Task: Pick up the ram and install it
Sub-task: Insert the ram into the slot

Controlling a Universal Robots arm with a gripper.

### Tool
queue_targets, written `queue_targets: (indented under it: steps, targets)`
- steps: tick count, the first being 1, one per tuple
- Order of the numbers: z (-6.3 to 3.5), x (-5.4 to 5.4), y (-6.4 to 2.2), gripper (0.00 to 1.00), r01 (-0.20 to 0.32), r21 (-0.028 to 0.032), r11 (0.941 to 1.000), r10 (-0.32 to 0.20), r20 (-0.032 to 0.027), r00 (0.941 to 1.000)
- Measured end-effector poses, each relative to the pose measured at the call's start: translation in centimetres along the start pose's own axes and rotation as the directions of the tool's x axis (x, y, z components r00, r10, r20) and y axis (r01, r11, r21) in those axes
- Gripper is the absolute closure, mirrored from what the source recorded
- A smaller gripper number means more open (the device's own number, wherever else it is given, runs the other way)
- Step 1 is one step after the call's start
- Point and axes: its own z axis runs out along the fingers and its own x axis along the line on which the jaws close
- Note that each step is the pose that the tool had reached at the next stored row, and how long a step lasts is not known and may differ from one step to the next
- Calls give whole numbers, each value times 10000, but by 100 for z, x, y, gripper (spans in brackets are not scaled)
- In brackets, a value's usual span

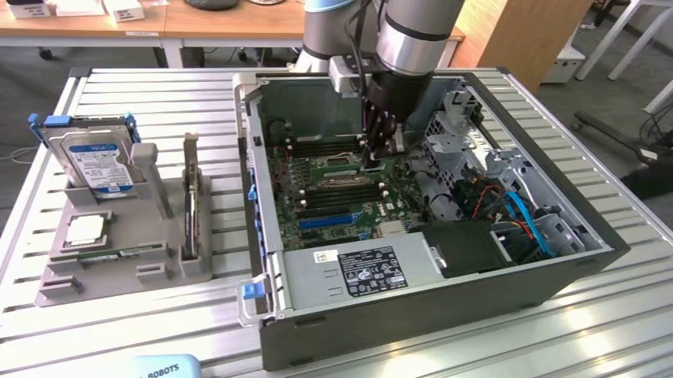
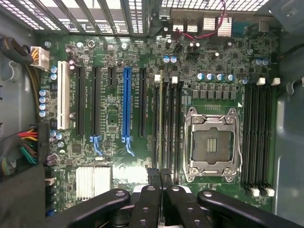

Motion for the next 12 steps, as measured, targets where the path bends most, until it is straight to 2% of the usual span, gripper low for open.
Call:
queue_targets:
  steps: [4,12]
  targets:
    - [37,1,-1,89,0,0,10000,0,0,10000]
    - [38,1,-16,89,-1,1,10000,1,0,10000]
